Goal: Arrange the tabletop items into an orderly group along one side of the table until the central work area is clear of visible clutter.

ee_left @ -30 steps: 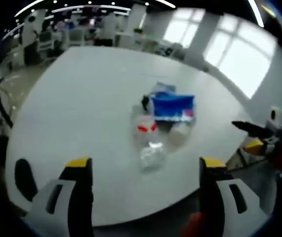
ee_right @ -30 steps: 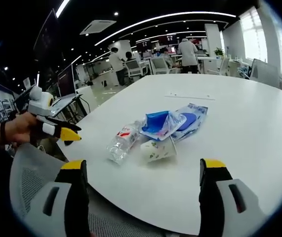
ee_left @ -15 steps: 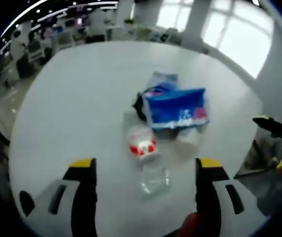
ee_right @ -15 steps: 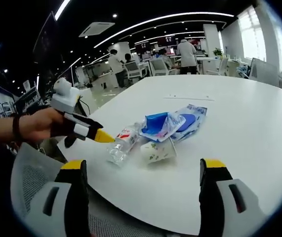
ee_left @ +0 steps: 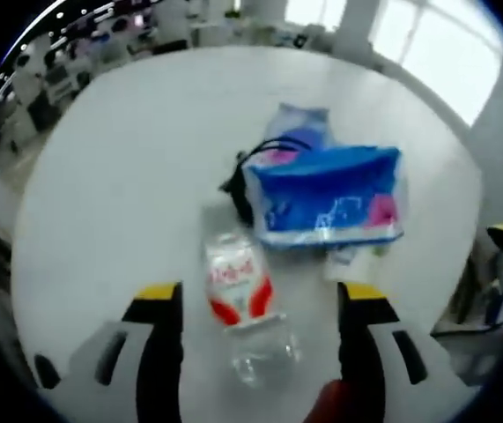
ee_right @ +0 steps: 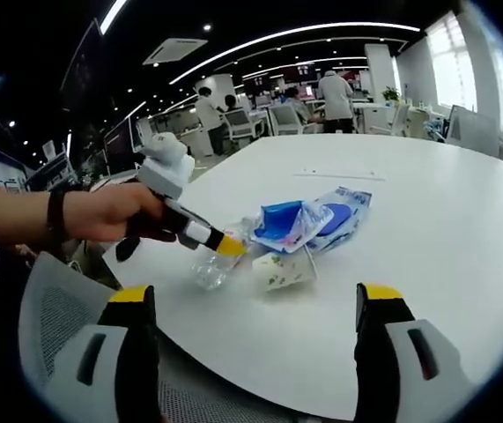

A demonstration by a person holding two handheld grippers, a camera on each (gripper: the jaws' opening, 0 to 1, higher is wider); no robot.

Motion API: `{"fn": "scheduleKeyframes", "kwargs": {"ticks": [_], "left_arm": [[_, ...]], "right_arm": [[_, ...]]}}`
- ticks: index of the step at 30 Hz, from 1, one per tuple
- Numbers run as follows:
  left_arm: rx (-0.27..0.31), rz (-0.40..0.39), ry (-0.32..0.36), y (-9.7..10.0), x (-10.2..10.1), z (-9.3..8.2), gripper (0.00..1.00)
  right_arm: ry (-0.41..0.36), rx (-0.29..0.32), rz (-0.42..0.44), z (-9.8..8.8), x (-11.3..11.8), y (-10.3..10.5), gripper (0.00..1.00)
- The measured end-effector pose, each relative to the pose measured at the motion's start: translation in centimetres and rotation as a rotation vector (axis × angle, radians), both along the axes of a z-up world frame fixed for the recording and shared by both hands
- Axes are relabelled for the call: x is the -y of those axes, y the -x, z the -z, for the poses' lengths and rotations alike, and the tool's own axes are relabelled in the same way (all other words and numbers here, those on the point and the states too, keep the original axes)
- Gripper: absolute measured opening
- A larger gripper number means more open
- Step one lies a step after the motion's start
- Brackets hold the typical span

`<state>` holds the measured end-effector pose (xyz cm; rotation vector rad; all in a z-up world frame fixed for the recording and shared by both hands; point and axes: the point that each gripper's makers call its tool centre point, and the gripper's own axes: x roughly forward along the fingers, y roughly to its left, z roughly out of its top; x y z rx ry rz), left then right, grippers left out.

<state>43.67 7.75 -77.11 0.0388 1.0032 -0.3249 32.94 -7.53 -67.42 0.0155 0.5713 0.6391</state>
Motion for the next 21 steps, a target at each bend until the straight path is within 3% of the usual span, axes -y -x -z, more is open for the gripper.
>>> {"fn": "scheduleKeyframes", "kwargs": {"ticks": [8,12,16,21], "left_arm": [[-0.074,-0.025,-0.033,0.1,-0.1,1.9,0.61],[-0.089,-0.038,-0.039,-0.2,0.0,2.7,0.6],[-0.103,-0.073,-0.002,-0.4,0.4,3.0,0.59],[-0.113,-0.081,-0.037,-1.3,0.2,3.5,0.57]], "right_arm": [[-0.003,-0.006,0.005,0.1,0.2,-0.1,0.94],[0.003,-0.007,0.007,0.1,0.2,-0.1,0.94],[0.008,-0.006,0.012,0.2,0.3,-0.1,0.94],[0.003,-0.01,0.016,0.2,0.4,-0.2,0.94]]}}
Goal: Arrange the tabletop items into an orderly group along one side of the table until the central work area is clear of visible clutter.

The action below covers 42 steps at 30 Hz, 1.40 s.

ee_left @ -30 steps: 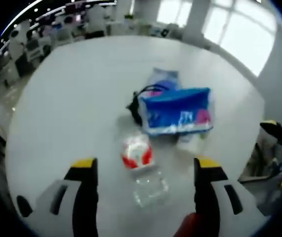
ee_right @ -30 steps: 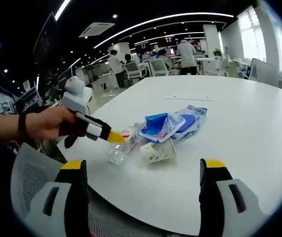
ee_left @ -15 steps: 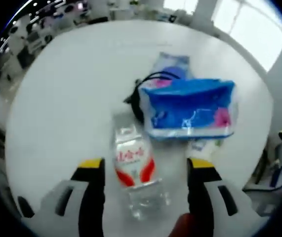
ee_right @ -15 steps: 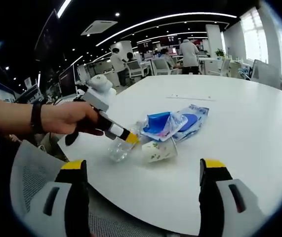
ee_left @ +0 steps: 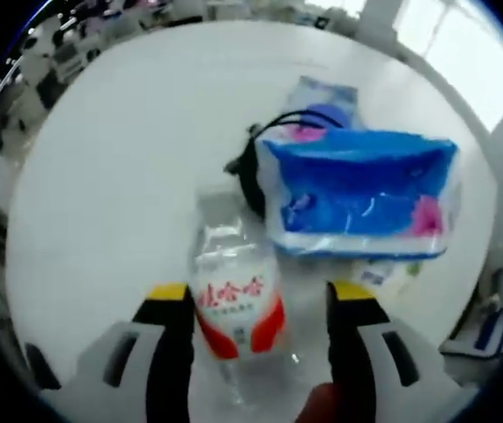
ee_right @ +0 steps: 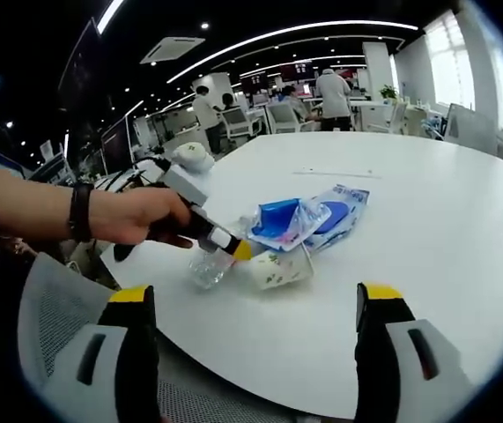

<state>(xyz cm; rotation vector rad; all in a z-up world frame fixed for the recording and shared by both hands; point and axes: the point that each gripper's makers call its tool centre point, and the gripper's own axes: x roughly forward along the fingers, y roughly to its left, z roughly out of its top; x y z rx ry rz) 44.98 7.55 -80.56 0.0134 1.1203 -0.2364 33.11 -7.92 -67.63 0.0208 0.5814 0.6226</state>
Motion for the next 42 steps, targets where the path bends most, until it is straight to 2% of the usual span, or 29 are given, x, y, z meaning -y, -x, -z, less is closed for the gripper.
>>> {"fn": "scheduleKeyframes", "kwargs": {"ticks": [7,10,11,12,14,26,42], "left_arm": [[-0.018,-0.019,-0.003,-0.7,-0.4,0.4,0.53],[-0.003,-0.102,0.009,-0.9,-1.3,0.7,0.44],[-0.026,-0.122,0.046,-0.4,-0.8,0.7,0.43],[-0.007,-0.095,0.021,-0.6,-1.0,0.6,0.42],[-0.005,-0.083,0.006,-0.5,-1.1,0.5,0.41],[-0.018,-0.07,0.05,1.3,-1.1,-0.5,0.38],[0.0,-0.075,0.094,1.1,-2.0,-1.7,0.35]], "right_arm": [[-0.004,-0.004,0.002,0.0,0.0,0.0,0.94],[-0.006,-0.006,0.005,0.0,0.1,-0.1,0.94],[-0.006,-0.007,0.006,0.1,0.1,-0.1,0.94],[-0.006,-0.008,0.008,0.1,0.1,-0.2,0.94],[-0.01,-0.01,0.009,0.1,0.1,-0.2,0.94],[-0.01,-0.018,0.006,0.2,0.2,-0.1,0.92],[-0.018,-0.012,0.009,0.1,0.2,-0.1,0.92]]}}
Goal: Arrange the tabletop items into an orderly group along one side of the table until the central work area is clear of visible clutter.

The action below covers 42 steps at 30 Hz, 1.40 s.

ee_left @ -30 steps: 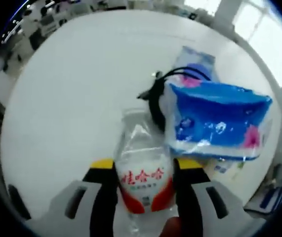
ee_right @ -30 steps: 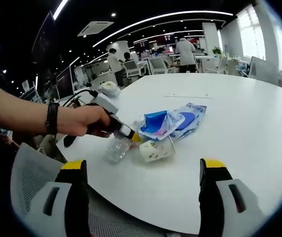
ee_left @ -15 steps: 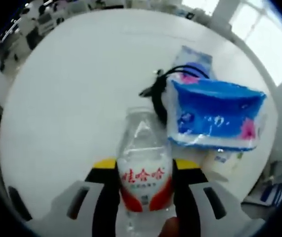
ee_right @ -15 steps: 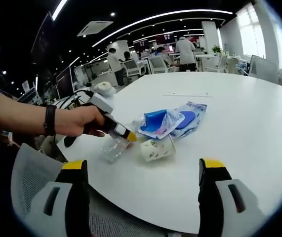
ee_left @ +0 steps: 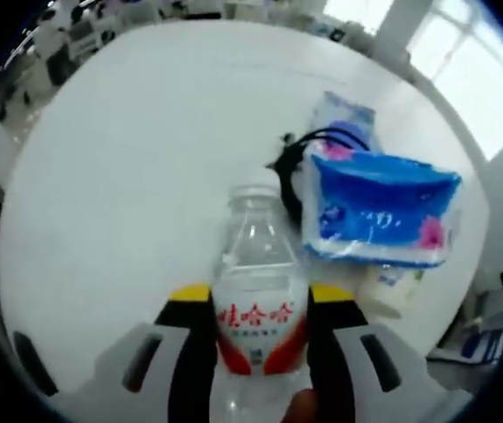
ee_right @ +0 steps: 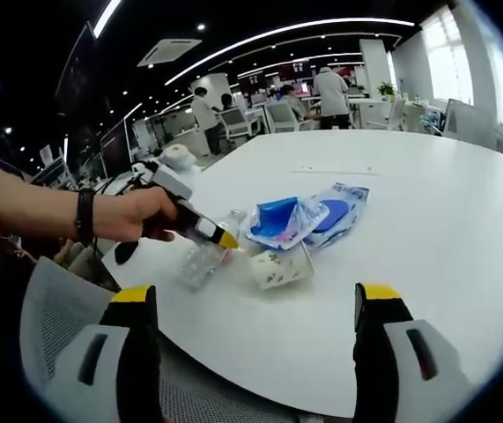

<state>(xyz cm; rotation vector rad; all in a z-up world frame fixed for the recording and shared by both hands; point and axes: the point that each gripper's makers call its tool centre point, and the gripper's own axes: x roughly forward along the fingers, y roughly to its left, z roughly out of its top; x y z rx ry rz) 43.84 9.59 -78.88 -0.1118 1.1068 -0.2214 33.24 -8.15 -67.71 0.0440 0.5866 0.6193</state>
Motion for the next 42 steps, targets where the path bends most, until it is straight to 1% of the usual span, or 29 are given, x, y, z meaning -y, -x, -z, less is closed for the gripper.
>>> {"fn": "scheduleKeyframes", "kwargs": {"ticks": [4,8,14,18,21,23,26,29,30,33,38,42], "left_arm": [[0.007,-0.013,0.022,-0.1,-0.3,-0.4,0.35],[0.032,-0.027,0.041,-0.6,-0.5,-1.4,0.35],[0.09,-0.034,0.043,-2.3,-1.1,-3.5,0.35],[0.114,-0.042,0.043,-3.2,-1.7,-4.4,0.35],[0.141,-0.055,0.028,-4.0,-2.4,-5.3,0.35],[0.155,-0.072,0.038,-4.6,-2.9,-5.9,0.35],[0.168,-0.072,0.033,-5.1,-3.4,-6.5,0.35],[0.19,-0.085,0.035,-6.0,-4.1,-7.6,0.35],[0.207,-0.099,0.031,-6.4,-4.5,-8.1,0.35],[0.224,-0.107,0.031,-6.9,-5.0,-8.8,0.35],[0.261,-0.154,0.049,-8.2,-6.6,-10.3,0.35],[0.285,-0.186,0.042,-9.0,-8.1,-11.0,0.35]], "right_arm": [[0.001,0.004,0.001,-0.1,0.0,-0.1,0.92],[0.003,0.012,0.001,-0.2,0.1,-0.2,0.93],[-0.001,0.016,-0.002,-0.3,0.1,-0.3,0.93],[-0.006,0.017,-0.006,-0.4,0.0,-0.3,0.92],[-0.01,0.02,-0.003,-0.5,0.1,-0.3,0.92],[-0.017,0.025,0.0,-0.7,0.1,-0.4,0.92],[-0.018,0.024,0.001,-0.7,0.1,-0.3,0.92],[-0.018,0.025,-0.001,-0.7,0.1,-0.3,0.92],[-0.02,0.025,0.0,-0.8,0.1,-0.3,0.92],[-0.022,0.023,0.001,-0.7,0.1,-0.3,0.91],[-0.017,0.019,-0.005,-0.7,0.0,-0.2,0.91],[-0.013,0.018,-0.009,-0.6,-0.1,-0.1,0.91]]}}
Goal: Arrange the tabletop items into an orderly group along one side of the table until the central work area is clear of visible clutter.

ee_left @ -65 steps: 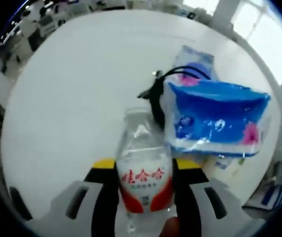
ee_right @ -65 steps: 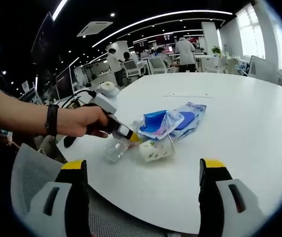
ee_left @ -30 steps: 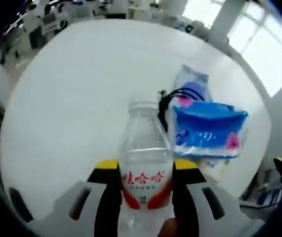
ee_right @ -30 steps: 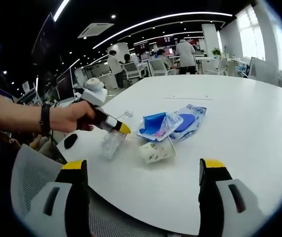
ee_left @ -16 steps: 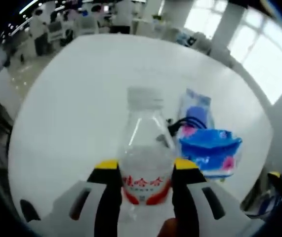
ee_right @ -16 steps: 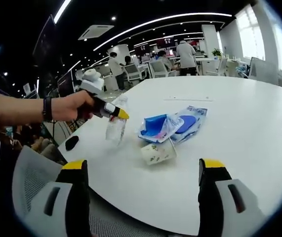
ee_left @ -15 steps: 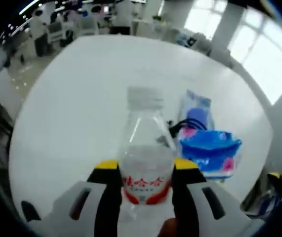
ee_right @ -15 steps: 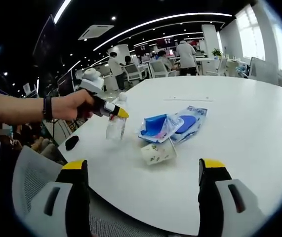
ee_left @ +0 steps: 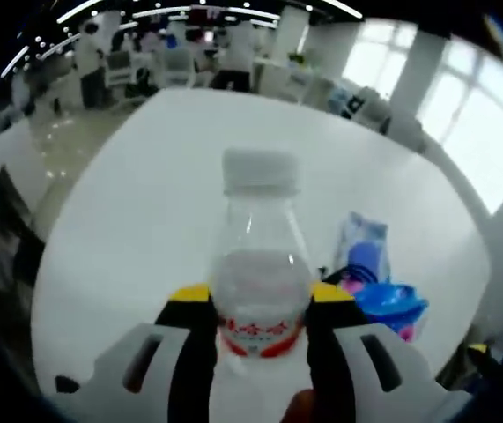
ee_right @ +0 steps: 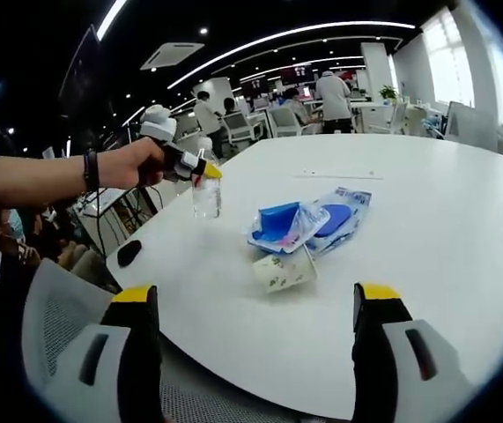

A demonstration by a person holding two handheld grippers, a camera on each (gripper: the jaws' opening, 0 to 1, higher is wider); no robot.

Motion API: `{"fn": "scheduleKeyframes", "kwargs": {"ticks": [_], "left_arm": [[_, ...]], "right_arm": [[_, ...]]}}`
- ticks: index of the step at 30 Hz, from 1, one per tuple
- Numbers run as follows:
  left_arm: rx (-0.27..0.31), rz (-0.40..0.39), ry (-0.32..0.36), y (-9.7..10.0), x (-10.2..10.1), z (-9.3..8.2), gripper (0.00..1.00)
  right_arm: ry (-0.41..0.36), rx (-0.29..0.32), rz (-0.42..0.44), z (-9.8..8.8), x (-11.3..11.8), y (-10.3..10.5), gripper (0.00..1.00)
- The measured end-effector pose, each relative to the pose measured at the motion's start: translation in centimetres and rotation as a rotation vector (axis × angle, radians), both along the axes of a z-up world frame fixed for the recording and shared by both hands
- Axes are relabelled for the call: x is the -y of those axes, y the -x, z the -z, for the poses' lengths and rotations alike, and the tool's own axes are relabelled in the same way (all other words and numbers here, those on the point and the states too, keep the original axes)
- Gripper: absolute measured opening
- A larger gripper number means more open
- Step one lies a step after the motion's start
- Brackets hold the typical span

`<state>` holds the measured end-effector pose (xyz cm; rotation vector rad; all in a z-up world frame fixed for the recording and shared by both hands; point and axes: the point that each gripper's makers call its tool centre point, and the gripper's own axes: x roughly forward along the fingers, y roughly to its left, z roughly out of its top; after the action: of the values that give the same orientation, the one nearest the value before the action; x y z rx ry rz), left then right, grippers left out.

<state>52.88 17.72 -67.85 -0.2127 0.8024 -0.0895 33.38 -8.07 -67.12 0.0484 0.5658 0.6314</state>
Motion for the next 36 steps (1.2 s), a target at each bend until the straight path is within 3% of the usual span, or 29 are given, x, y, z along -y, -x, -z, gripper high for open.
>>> {"fn": "scheduleKeyframes", "kwargs": {"ticks": [14,19,28,36], "left_arm": [[0.071,-0.053,-0.01,-3.1,-3.8,-0.8,0.36],[0.129,-0.086,-0.018,-4.6,-5.3,-1.3,0.36],[0.135,-0.104,-0.036,-7.4,-7.8,0.3,0.36],[0.181,-0.09,-0.129,-8.5,-9.4,1.1,0.36]], "right_arm": [[0.008,-0.014,-0.007,0.3,-0.2,0.1,0.9],[0.02,-0.037,-0.013,0.9,-0.3,0.2,0.89],[0.042,-0.039,-0.012,1.2,-0.1,0.3,0.88],[0.073,-0.065,-0.024,2.1,-0.2,0.4,0.87]]}}
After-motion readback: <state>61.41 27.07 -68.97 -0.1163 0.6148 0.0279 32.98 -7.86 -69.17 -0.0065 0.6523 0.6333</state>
